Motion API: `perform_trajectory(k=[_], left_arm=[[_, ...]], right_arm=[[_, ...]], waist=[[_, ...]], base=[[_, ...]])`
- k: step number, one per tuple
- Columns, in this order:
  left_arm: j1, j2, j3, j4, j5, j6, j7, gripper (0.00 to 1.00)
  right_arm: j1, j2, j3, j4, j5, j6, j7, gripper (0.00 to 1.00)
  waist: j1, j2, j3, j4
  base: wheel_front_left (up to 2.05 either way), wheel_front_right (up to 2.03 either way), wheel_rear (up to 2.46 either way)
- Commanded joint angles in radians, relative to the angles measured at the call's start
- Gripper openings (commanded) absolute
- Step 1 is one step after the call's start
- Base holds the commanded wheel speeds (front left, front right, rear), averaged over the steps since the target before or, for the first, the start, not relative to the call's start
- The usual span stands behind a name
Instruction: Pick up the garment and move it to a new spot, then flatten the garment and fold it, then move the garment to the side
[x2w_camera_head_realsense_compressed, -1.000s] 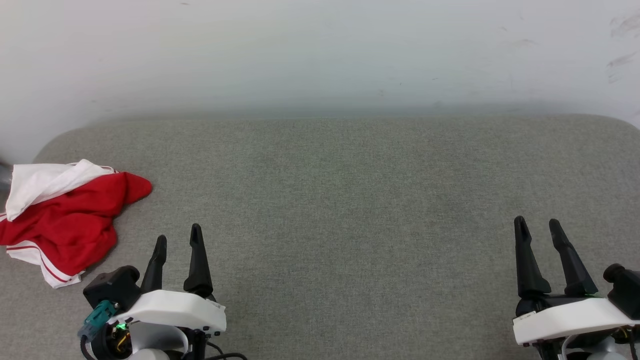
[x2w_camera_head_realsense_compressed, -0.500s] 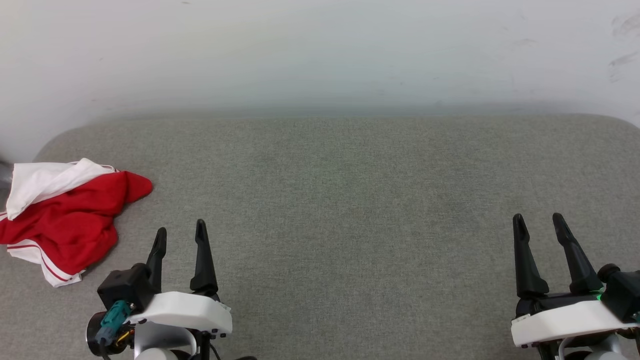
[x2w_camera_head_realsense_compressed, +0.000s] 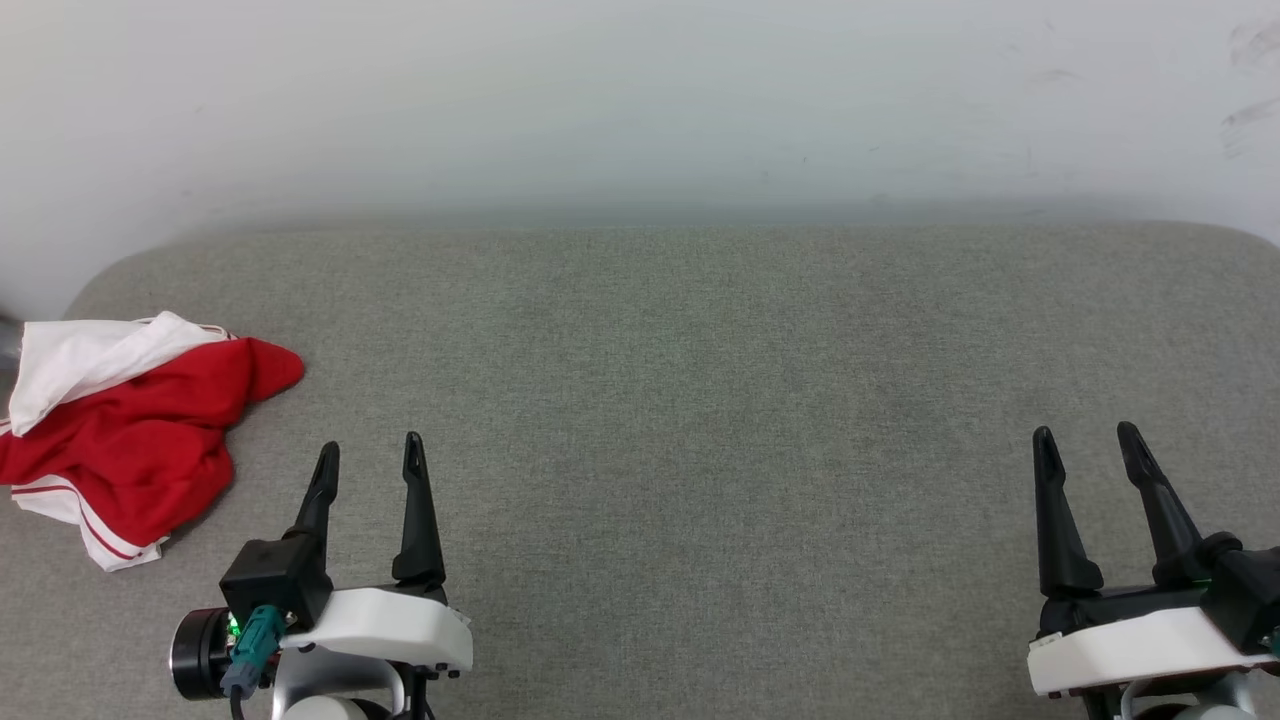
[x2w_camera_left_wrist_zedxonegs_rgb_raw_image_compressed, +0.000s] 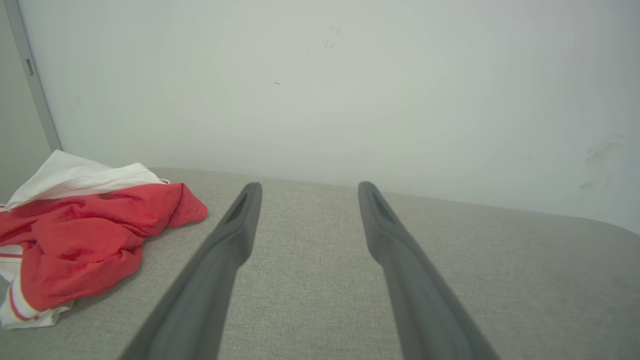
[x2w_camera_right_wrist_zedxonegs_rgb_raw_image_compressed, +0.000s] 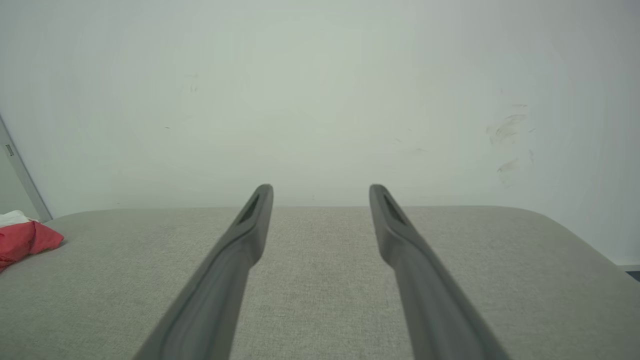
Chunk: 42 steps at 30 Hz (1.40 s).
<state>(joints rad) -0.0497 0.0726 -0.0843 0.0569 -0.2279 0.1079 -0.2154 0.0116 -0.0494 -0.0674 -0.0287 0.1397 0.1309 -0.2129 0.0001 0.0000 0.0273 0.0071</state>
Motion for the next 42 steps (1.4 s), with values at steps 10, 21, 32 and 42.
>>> perform_trajectory(k=[10, 21, 32, 42], left_arm=[[0.006, -0.009, 0.008, 0.0, 0.068, -0.024, -0.026, 1.0], [0.01, -0.019, 0.025, 0.016, 0.118, -0.048, -0.045, 1.0], [0.003, -0.022, 0.036, 0.04, 0.106, -0.077, -0.05, 1.0], [-0.01, -0.023, 0.03, 0.047, 0.094, -0.07, -0.05, 1.0]], right_arm=[[0.01, -0.001, 0.013, -0.011, -0.037, 0.0, -0.028, 1.0], [0.013, -0.001, 0.015, -0.002, -0.014, 0.0, -0.047, 1.0], [0.009, -0.001, 0.02, 0.018, 0.021, 0.0, -0.053, 1.0], [-0.002, -0.001, 0.026, 0.032, 0.031, 0.0, -0.053, 1.0]], waist=[[0.0, 0.0, 0.002, 0.003], [-0.0001, 0.0, 0.011, 0.006], [-0.0001, 0.0, 0.018, 0.009], [-0.0001, 0.0, 0.026, 0.01]], base=[[0.0, 0.0, 0.0], [0.0, 0.0, 0.0], [0.0, 0.0, 0.0], [0.0, 0.0, 0.0]])
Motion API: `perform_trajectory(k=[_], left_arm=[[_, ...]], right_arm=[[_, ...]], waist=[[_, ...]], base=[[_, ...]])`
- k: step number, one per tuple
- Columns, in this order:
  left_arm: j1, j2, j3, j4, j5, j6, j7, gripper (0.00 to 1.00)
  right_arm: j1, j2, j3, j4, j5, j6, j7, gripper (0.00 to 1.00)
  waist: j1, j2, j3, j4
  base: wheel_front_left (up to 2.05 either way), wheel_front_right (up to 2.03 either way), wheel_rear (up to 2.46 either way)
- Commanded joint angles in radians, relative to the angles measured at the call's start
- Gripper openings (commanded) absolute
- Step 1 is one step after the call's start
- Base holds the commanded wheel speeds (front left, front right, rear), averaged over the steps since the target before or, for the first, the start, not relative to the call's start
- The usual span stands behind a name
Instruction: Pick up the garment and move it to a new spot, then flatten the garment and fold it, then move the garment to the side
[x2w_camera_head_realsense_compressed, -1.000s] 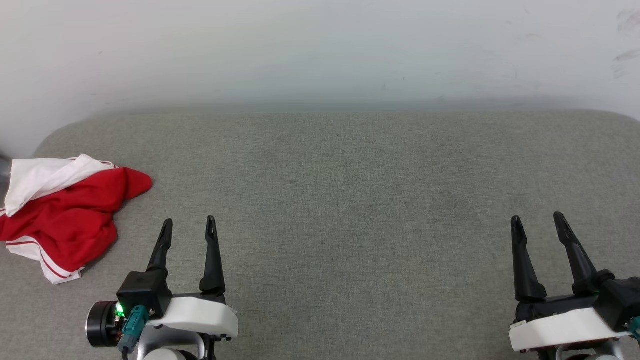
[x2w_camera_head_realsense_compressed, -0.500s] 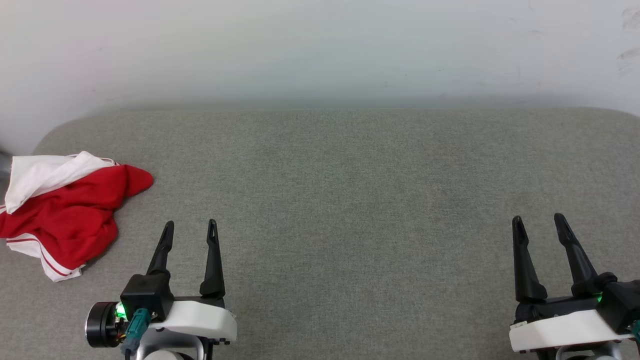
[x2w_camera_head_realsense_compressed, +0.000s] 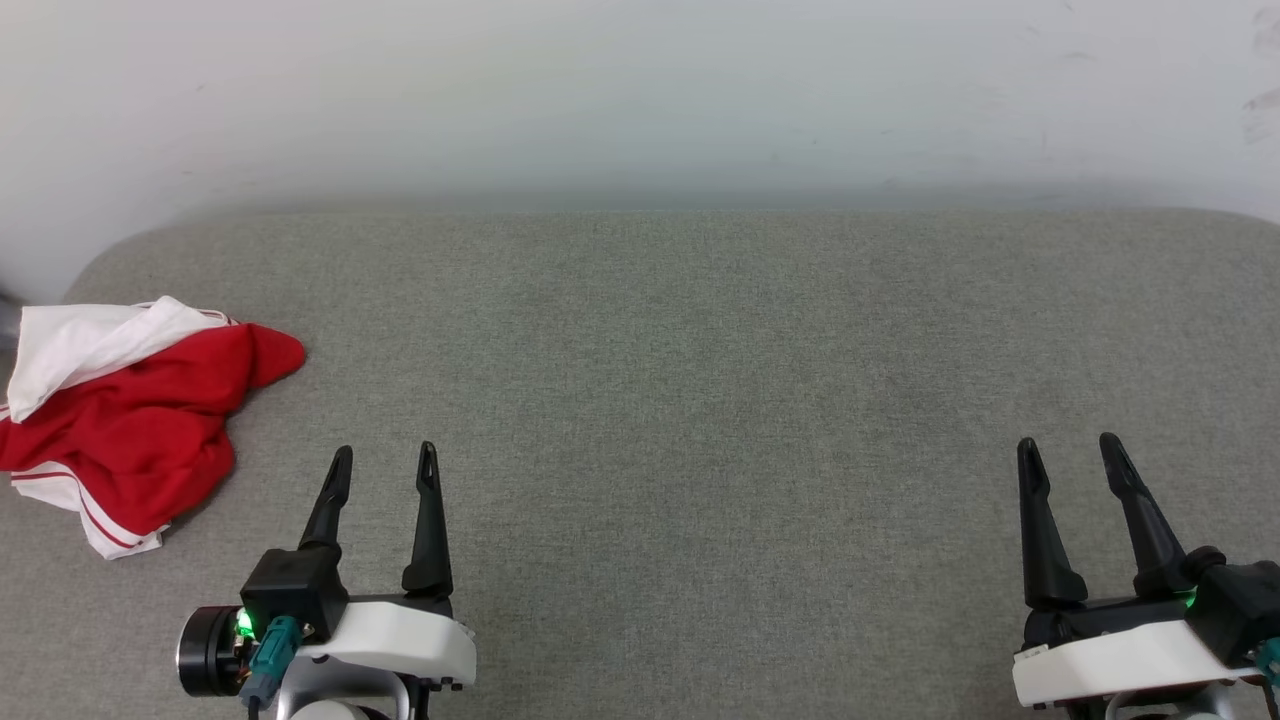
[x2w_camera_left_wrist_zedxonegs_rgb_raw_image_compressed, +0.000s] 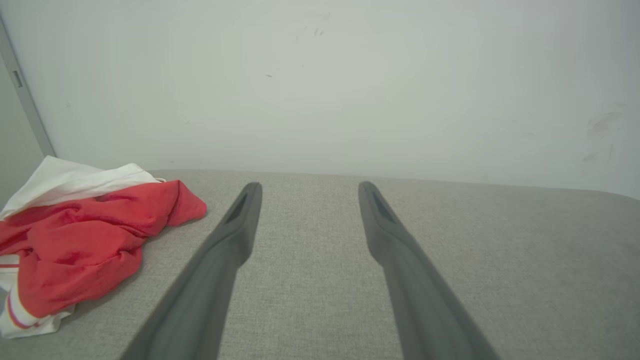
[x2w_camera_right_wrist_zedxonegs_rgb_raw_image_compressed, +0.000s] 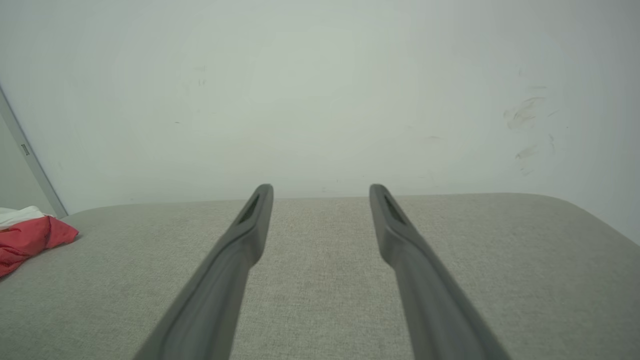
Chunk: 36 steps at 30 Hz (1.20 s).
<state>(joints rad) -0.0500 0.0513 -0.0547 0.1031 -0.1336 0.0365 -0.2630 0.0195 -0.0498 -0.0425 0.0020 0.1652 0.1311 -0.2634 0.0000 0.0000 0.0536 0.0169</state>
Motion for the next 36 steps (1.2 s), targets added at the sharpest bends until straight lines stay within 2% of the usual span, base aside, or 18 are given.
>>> perform_trajectory(k=[1, 18, 24, 36], left_arm=[[-0.011, -0.001, 0.0, 0.001, -0.001, 0.003, -0.003, 1.0], [-0.021, -0.001, 0.004, 0.01, 0.002, 0.008, -0.003, 1.0], [-0.027, -0.001, 0.01, 0.01, 0.004, 0.014, -0.003, 1.0], [-0.026, -0.001, 0.022, 0.014, -0.012, 0.025, -0.003, 1.0]], right_arm=[[-0.011, -0.001, 0.001, 0.002, 0.005, -0.001, -0.002, 1.0], [-0.014, -0.001, 0.008, 0.004, 0.004, -0.001, -0.002, 1.0], [-0.016, -0.001, 0.02, 0.001, -0.005, -0.001, -0.002, 1.0], [-0.022, -0.001, 0.043, -0.001, -0.028, -0.001, -0.002, 1.0]], waist=[[0.0, 0.0, 0.0, 0.0], [0.0, 0.0, 0.002, 0.025], [0.0, 0.0, 0.009, 0.078], [0.0, 0.0, 0.025, 0.233]], base=[[0.0, 0.0, 0.0], [0.0, 0.0, 0.0], [0.0, 0.0, 0.0], [0.0, 0.0, 0.0]])
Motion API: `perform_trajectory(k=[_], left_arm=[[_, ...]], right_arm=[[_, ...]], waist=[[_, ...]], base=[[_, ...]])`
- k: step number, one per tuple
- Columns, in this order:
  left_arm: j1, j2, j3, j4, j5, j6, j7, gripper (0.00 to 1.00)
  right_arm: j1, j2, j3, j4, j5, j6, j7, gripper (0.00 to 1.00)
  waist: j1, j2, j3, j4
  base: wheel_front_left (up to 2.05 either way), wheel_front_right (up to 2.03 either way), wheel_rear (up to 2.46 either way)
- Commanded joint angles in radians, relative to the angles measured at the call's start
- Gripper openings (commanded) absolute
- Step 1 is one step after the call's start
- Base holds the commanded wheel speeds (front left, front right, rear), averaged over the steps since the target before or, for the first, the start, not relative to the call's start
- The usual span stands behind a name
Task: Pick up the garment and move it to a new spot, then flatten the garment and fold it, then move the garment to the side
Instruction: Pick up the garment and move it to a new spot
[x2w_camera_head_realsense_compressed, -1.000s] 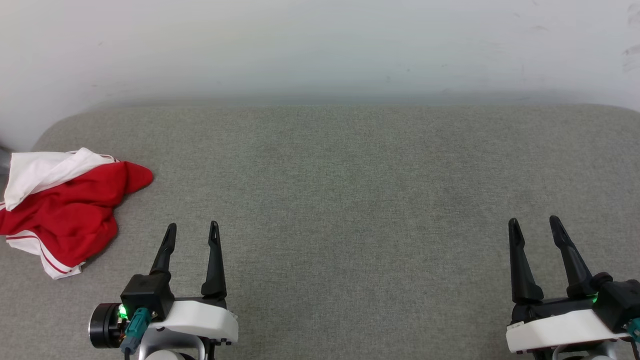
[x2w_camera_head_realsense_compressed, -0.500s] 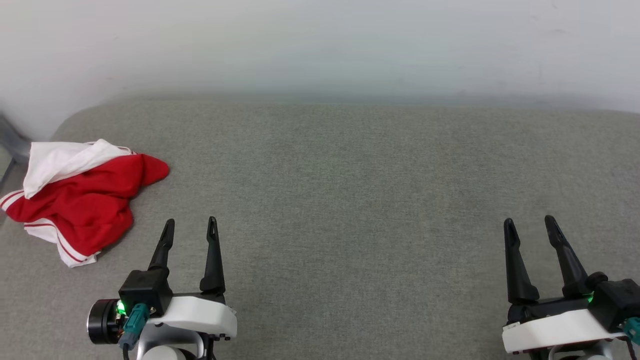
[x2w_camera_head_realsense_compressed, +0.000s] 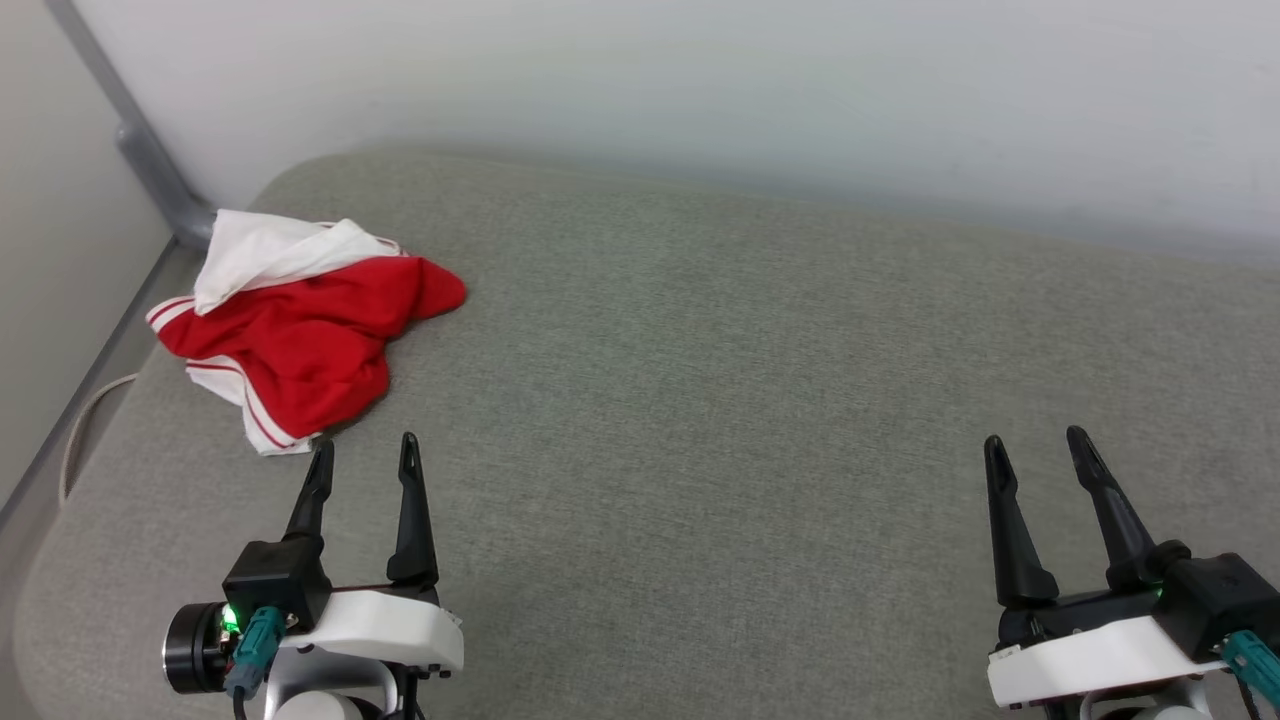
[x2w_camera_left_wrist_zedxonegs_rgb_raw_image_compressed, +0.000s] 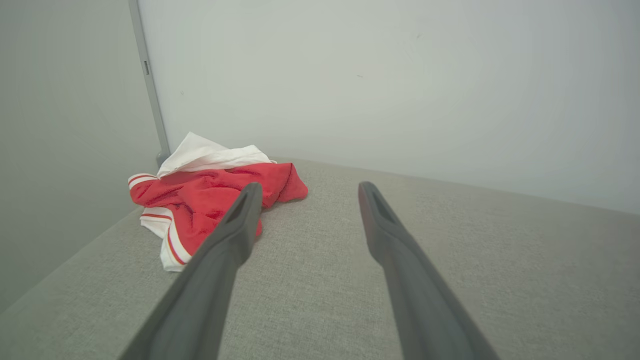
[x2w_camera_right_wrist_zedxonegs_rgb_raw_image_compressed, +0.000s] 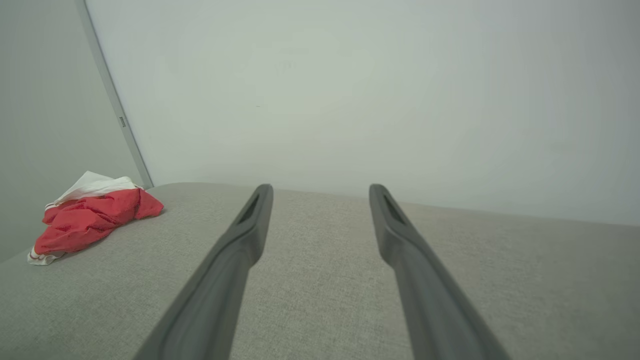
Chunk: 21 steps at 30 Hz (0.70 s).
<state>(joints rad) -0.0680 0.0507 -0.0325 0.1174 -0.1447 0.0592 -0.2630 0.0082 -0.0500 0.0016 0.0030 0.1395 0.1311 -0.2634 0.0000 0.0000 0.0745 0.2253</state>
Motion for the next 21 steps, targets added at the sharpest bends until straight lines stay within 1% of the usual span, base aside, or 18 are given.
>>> perform_trajectory(k=[1, 13, 21], left_arm=[[-0.008, -0.001, 0.002, 0.0, -0.001, 0.002, -0.003, 1.0], [0.0, -0.001, 0.014, -0.001, -0.015, 0.008, -0.003, 1.0], [0.0, -0.001, 0.017, -0.001, -0.025, 0.012, -0.003, 1.0]], right_arm=[[-0.012, -0.001, 0.001, -0.002, -0.008, -0.001, -0.002, 1.0], [-0.01, -0.001, 0.027, -0.005, -0.03, -0.001, -0.002, 1.0], [-0.021, -0.001, 0.04, -0.003, -0.042, -0.001, -0.002, 1.0]], waist=[[0.0, 0.0, 0.005, 0.037], [0.0, 0.0, 0.006, 0.163], [0.0, 0.0, 0.017, 0.21]], base=[[0.0, 0.0, 0.0], [0.0, 0.0, 0.0], [0.0, 0.0, 0.0]])
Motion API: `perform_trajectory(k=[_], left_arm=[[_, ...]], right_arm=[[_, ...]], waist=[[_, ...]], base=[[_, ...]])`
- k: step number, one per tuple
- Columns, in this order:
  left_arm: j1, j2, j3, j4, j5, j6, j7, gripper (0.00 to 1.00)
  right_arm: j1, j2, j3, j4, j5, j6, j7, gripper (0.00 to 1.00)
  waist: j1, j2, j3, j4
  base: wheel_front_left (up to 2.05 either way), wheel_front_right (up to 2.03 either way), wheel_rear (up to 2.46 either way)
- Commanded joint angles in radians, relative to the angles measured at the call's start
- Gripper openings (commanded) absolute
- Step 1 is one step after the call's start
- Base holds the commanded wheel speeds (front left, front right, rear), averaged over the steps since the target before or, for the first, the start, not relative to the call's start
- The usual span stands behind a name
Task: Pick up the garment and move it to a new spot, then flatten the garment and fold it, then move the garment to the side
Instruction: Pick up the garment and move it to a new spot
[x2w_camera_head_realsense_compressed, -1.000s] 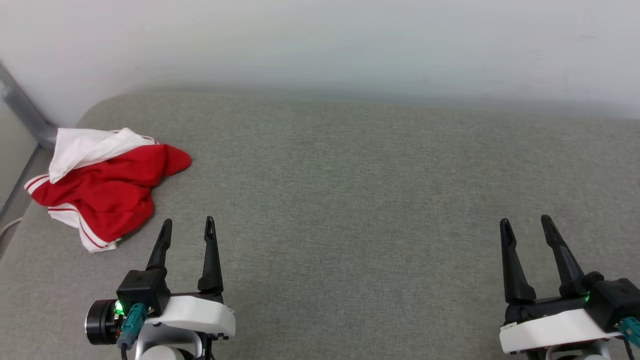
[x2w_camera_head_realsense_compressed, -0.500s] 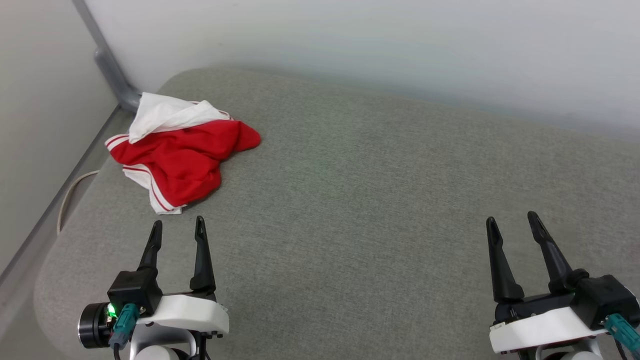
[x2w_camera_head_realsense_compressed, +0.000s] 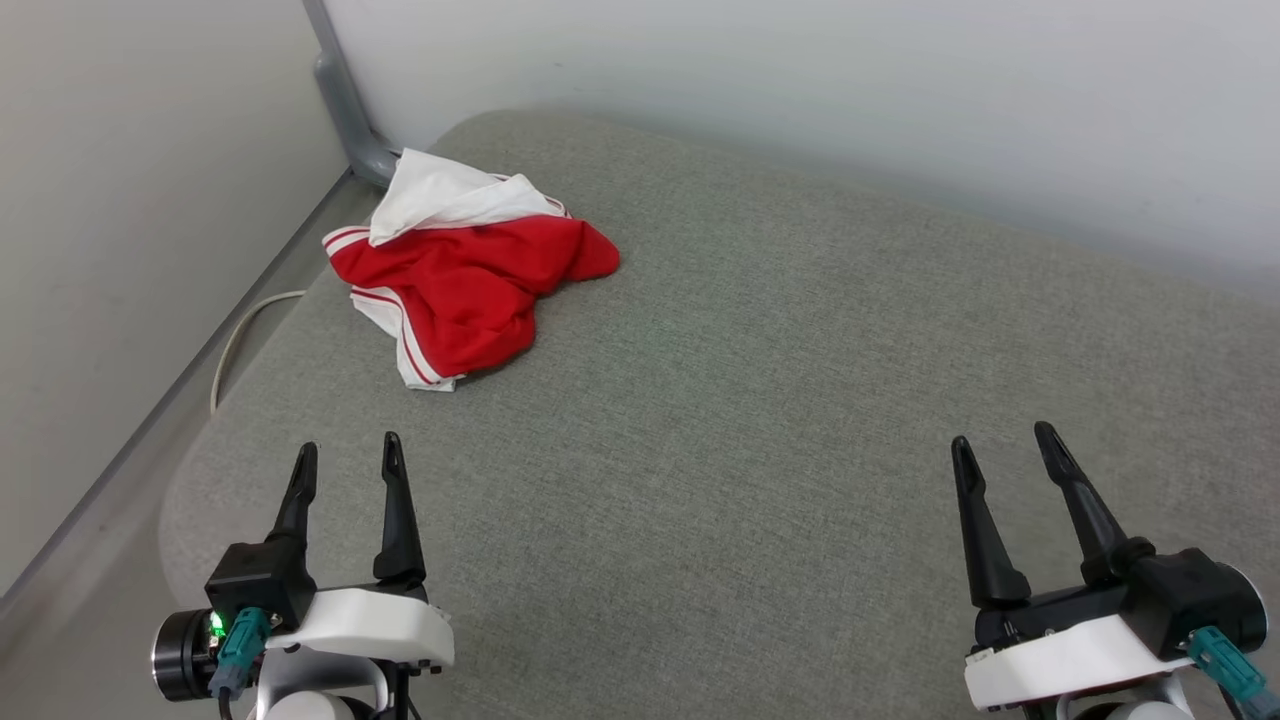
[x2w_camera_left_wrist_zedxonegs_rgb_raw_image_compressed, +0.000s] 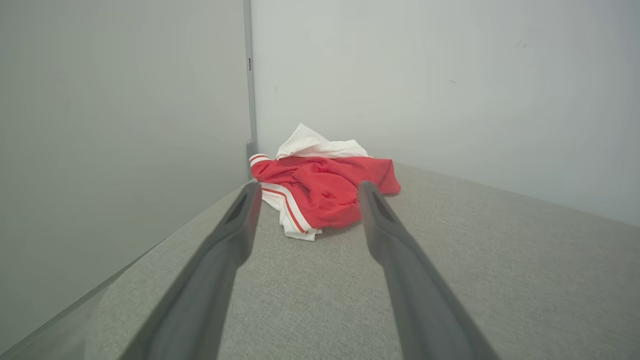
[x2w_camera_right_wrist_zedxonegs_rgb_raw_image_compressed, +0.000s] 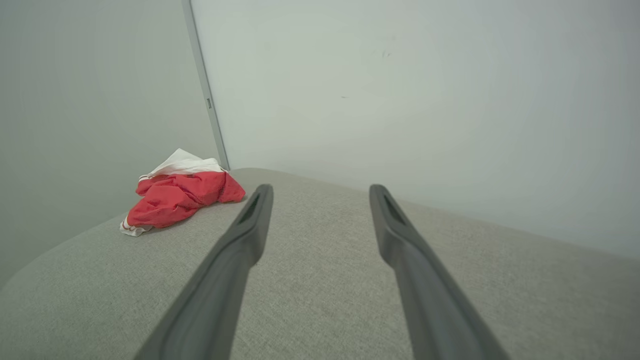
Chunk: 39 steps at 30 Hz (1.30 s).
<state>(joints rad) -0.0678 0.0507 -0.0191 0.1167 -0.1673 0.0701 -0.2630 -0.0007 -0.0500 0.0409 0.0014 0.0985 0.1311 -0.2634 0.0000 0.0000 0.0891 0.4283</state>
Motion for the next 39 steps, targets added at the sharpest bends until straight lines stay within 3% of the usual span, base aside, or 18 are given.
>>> perform_trajectory(k=[1, 13, 25, 33, 39], left_arm=[[0.0, -0.001, 0.005, 0.0, -0.003, 0.002, -0.003, 1.0], [-0.009, -0.001, 0.019, 0.005, -0.017, -0.001, -0.003, 1.0], [-0.276, 0.042, 0.138, 0.047, 0.034, -0.113, -0.003, 1.0], [-0.492, 0.113, 0.22, 0.124, 0.02, -0.167, -0.003, 1.0], [-0.628, 0.206, 0.218, 0.262, -0.013, -0.192, 0.0, 1.0]], right_arm=[[-0.012, -0.001, 0.001, -0.001, -0.002, -0.001, -0.002, 1.0], [-0.022, -0.001, 0.018, -0.002, -0.02, -0.001, -0.002, 1.0], [-0.084, -0.001, 0.018, -0.03, -0.072, -0.001, -0.002, 1.0], [-0.141, -0.028, 0.027, -0.063, -0.099, -0.001, -0.002, 1.0], [-0.184, -0.043, 0.02, -0.097, -0.11, -0.001, -0.002, 1.0]], waist=[[0.0, 0.0, 0.003, 0.012], [0.0, 0.0, 0.017, 0.018], [0.0, 0.0, 0.125, -0.084], [0.0, 0.0, 0.247, -0.16], [0.0, 0.0, 0.33, -0.2]], base=[[0.0, 0.0, 0.0], [0.0, 0.0, 0.0], [0.0, 0.0, 0.0], [0.0, 0.0, 0.0], [0.0, 0.0, 0.0]])
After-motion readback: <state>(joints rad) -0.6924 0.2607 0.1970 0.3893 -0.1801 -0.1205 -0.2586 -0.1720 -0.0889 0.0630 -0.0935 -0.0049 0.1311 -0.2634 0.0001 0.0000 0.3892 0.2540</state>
